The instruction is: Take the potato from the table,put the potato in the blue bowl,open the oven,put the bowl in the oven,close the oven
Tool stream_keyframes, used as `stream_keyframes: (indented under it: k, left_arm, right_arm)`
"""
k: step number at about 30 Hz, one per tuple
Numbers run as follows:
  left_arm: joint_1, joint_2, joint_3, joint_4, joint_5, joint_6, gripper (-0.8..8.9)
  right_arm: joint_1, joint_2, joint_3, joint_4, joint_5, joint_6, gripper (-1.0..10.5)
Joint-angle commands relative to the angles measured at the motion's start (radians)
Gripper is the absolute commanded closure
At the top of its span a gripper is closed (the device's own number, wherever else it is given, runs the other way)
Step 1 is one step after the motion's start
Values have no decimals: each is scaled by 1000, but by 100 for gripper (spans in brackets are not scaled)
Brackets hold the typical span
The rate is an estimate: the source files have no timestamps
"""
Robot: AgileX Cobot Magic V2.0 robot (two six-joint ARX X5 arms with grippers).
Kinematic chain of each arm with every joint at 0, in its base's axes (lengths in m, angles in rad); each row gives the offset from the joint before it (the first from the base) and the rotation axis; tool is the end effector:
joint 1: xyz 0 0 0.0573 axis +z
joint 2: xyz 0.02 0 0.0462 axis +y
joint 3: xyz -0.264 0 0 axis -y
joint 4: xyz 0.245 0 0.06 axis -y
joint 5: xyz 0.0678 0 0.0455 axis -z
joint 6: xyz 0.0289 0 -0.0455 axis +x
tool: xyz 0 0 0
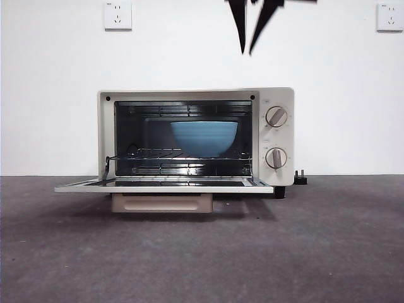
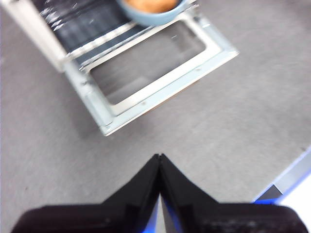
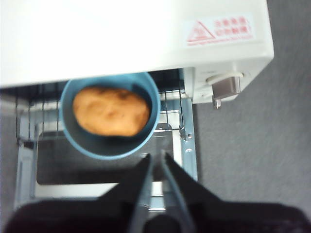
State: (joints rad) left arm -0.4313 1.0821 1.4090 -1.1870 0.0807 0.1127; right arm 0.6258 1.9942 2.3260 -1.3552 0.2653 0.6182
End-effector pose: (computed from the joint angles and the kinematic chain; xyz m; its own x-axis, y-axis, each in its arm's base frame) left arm 0.1551 -0.0740 0.3989 0.5570 -0.3451 -0.7554 0.5389 0.8422 0.0127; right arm 0.3208 0.2225 0.3990 0.5607 0.0817 -0.8240 0.0306 0.9924 0.1192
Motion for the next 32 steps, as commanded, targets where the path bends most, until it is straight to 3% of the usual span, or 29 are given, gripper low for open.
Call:
stream_keyframes:
  k: [1, 4, 8, 11, 18, 23, 28, 32]
  left_arm:
    - [34, 27, -6, 9, -2, 10, 819]
    - [89, 60, -6, 12, 31, 10, 819]
    - [171, 99, -11, 23, 181, 9, 820]
    - [214, 112, -40, 52, 266, 9, 820]
    - [276, 113, -229, 152, 280, -17, 820]
    - [312, 117, -408, 301, 338, -77, 820]
    - [336, 152, -505, 412, 431, -140, 821]
    - [347, 229, -512, 444, 464, -158, 821]
  right_arm:
    - [49, -46, -3, -21, 51, -146, 959]
    - [103, -98, -3, -21, 98, -243, 958]
    - [171, -179, -3, -22, 102, -388, 958]
    - [208, -245, -3, -22, 101, -440, 959]
    - [252, -430, -73, -22, 101, -495, 958]
    - [251, -605, -263, -22, 104, -526, 958]
    - [250, -793, -502, -22, 130, -505, 958]
    - [250, -957, -715, 28, 135, -435, 958]
